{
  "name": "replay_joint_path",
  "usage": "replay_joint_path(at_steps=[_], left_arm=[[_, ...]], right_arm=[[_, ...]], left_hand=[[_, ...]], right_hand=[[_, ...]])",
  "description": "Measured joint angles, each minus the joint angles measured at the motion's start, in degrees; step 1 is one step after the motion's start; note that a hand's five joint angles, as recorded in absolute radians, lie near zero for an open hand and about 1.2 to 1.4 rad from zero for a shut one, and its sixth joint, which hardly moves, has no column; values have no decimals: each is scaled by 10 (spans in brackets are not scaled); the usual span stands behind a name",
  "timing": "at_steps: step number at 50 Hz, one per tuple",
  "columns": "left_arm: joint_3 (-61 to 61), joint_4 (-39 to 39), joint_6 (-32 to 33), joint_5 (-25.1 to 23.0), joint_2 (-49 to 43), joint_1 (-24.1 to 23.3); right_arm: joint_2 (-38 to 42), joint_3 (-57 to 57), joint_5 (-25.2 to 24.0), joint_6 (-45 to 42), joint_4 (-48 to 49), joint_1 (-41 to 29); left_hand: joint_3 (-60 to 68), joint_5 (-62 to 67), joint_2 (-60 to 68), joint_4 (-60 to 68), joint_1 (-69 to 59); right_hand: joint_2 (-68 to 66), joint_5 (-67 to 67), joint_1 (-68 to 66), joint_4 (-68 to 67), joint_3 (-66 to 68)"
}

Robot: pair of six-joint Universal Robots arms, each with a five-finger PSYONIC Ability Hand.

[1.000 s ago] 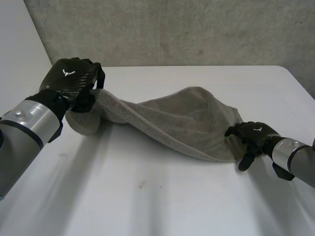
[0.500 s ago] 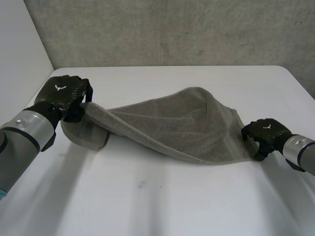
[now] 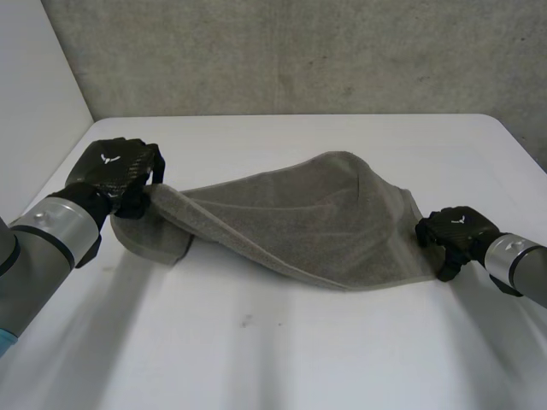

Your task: Fold the towel.

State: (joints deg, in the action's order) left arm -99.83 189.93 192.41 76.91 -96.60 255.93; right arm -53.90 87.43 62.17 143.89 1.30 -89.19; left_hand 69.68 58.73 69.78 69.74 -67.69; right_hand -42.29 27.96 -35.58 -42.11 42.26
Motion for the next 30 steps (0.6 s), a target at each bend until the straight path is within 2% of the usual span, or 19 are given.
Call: replay_joint_path(at_steps=[10, 12, 20, 24, 30], left_arm=[[0, 0, 0, 0, 0, 0], [0, 0, 0, 0, -1, 0], [-1, 0, 0, 0, -3, 0], [-1, 0, 0, 0, -3, -1], [-1, -1, 1, 1, -3, -3]], right_arm=[[19, -35, 5, 5, 1, -22], [23, -44, 6, 5, 1, -28], [37, -69, 9, 12, 1, -40], [42, -83, 11, 22, 2, -45], [20, -80, 14, 32, 2, -44]], left_hand=[[0, 0, 0, 0, 0], [0, 1, 0, 0, 0], [0, 2, 0, 0, 0], [0, 2, 0, 0, 0], [0, 2, 0, 0, 0]], right_hand=[[-10, 0, -11, -11, 12], [-53, 69, -51, -55, 53], [-129, 152, -116, -134, 132], [-235, 254, -198, -239, 228], [-250, 270, -199, -261, 245]])
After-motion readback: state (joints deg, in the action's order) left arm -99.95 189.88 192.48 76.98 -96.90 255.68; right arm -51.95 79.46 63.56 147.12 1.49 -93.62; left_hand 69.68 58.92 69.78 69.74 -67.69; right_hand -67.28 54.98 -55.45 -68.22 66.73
